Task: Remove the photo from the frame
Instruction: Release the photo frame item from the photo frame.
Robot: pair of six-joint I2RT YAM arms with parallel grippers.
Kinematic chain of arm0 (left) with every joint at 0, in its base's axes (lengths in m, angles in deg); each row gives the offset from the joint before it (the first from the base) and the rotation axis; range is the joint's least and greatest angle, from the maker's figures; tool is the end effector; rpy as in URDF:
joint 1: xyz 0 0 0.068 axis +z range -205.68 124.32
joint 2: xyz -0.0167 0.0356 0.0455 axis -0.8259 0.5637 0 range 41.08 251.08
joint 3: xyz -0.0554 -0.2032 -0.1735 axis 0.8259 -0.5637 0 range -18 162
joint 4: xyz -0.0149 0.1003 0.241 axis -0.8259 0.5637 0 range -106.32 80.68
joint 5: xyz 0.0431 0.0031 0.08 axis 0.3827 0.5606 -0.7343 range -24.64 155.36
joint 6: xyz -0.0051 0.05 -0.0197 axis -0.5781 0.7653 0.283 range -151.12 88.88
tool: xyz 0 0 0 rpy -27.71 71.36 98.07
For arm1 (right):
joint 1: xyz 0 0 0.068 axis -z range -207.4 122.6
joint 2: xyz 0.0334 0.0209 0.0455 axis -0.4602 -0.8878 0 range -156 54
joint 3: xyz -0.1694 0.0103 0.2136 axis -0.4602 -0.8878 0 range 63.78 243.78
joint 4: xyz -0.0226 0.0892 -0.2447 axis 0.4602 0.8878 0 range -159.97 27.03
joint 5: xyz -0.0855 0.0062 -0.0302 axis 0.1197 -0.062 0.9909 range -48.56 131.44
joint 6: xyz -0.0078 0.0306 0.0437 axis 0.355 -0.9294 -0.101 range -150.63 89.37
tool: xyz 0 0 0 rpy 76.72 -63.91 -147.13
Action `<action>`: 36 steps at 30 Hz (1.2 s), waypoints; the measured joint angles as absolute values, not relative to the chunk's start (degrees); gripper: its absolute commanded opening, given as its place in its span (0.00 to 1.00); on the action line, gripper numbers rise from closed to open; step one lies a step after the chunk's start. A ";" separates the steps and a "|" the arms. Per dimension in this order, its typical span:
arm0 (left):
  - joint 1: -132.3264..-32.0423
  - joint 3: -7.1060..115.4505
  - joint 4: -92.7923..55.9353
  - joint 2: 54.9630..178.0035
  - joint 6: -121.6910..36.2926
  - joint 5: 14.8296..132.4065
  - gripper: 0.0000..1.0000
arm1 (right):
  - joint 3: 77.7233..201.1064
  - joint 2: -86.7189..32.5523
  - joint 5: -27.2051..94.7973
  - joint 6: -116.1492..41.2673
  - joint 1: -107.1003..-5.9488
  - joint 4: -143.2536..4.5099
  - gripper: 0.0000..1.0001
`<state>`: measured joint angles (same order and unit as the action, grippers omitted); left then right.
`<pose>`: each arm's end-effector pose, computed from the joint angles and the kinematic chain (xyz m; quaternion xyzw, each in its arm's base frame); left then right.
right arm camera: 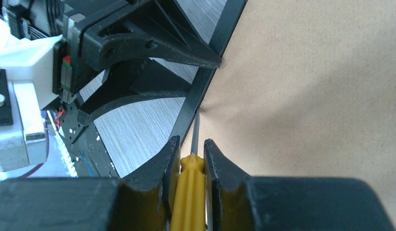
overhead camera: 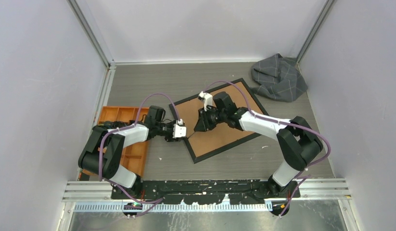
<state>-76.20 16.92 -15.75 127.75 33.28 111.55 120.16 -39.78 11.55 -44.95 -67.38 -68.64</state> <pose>0.2380 -0.1164 0.1437 0.6811 0.5568 -0.2334 0.4142 0.2570 0.2388 0.2102 -0.3022 0.8245 0.3976 0.2659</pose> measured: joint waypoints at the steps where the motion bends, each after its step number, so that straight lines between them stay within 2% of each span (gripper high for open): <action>1: -76.26 16.96 -15.75 127.75 33.13 111.40 0.15 | 120.16 -39.95 11.15 -45.81 -67.28 -68.78 0.01; 9: -77.33 17.29 -17.23 128.12 30.88 109.63 0.13 | 119.75 -44.70 2.54 -55.60 -61.00 -73.02 0.01; 14: -77.77 17.38 -17.65 128.23 29.96 108.84 0.10 | 119.96 -44.63 2.43 -54.09 -60.78 -71.66 0.01; 26: -78.93 18.67 -18.61 129.37 27.69 106.83 0.06 | 126.94 -39.01 24.84 -39.21 -73.79 -57.15 0.01; 36: -79.08 19.39 -18.70 129.96 26.57 106.17 0.06 | 128.51 -38.99 28.36 -39.40 -75.82 -54.63 0.01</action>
